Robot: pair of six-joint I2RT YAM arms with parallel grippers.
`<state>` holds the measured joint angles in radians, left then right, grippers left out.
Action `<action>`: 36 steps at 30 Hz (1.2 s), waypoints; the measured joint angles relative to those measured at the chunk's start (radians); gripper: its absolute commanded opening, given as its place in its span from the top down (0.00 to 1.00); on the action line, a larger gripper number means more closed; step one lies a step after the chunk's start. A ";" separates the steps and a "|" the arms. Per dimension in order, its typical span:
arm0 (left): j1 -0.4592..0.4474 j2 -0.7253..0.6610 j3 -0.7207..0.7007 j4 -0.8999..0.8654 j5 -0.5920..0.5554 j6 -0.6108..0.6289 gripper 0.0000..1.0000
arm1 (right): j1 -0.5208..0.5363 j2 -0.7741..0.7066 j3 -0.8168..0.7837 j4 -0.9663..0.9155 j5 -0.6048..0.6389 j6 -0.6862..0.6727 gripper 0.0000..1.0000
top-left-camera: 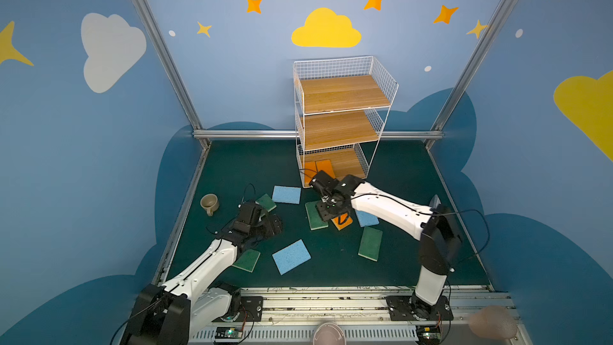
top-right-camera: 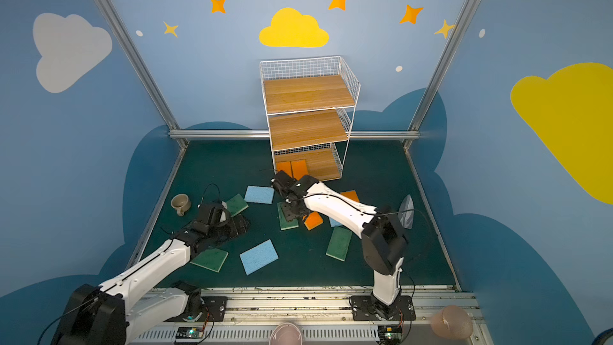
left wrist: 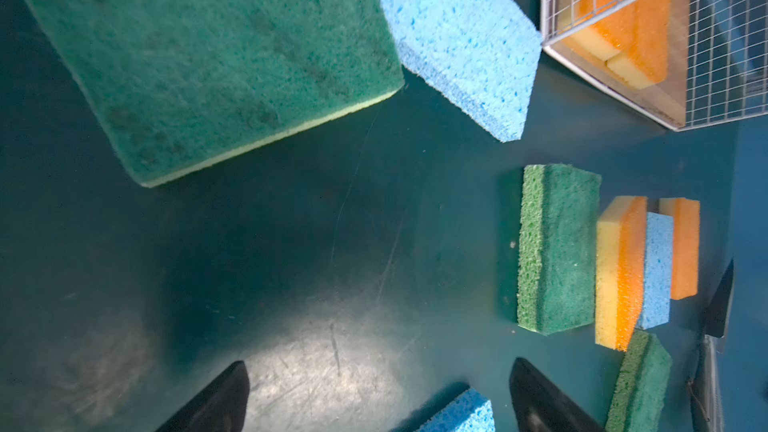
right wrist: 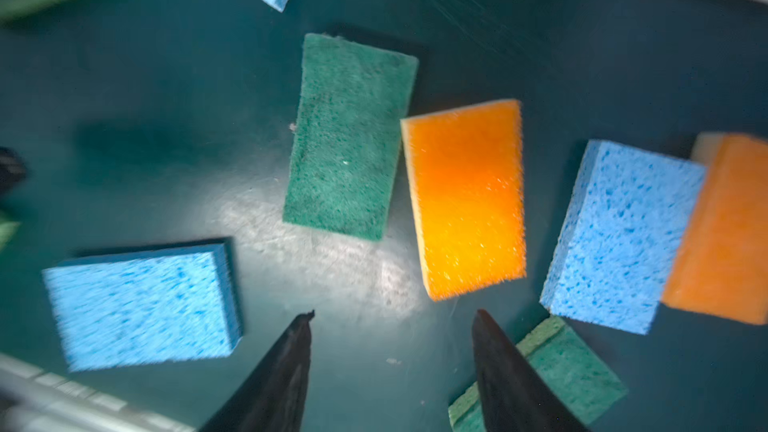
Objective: Arrange cleaning sponges on a shelf
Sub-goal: Turn over the cleaning sponge at the center of the table, then pick up the cleaning sponge at the center of the table.
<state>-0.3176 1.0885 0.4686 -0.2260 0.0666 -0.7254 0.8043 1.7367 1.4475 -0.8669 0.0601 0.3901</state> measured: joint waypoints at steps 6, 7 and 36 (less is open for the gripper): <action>-0.036 0.033 0.008 0.003 -0.010 0.000 0.03 | -0.292 -0.074 -0.200 0.103 -0.282 -0.030 0.52; -0.040 0.038 0.011 0.003 -0.010 0.000 0.03 | -0.324 -0.073 -0.218 0.112 -0.314 -0.032 0.52; -0.070 0.108 0.040 0.033 -0.014 0.000 0.03 | -0.354 0.138 -0.277 0.281 -0.515 -0.041 0.57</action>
<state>-0.3874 1.1969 0.5087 -0.1932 0.0521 -0.7254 0.4500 1.8748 1.1702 -0.5858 -0.4545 0.3489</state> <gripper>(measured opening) 0.972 0.443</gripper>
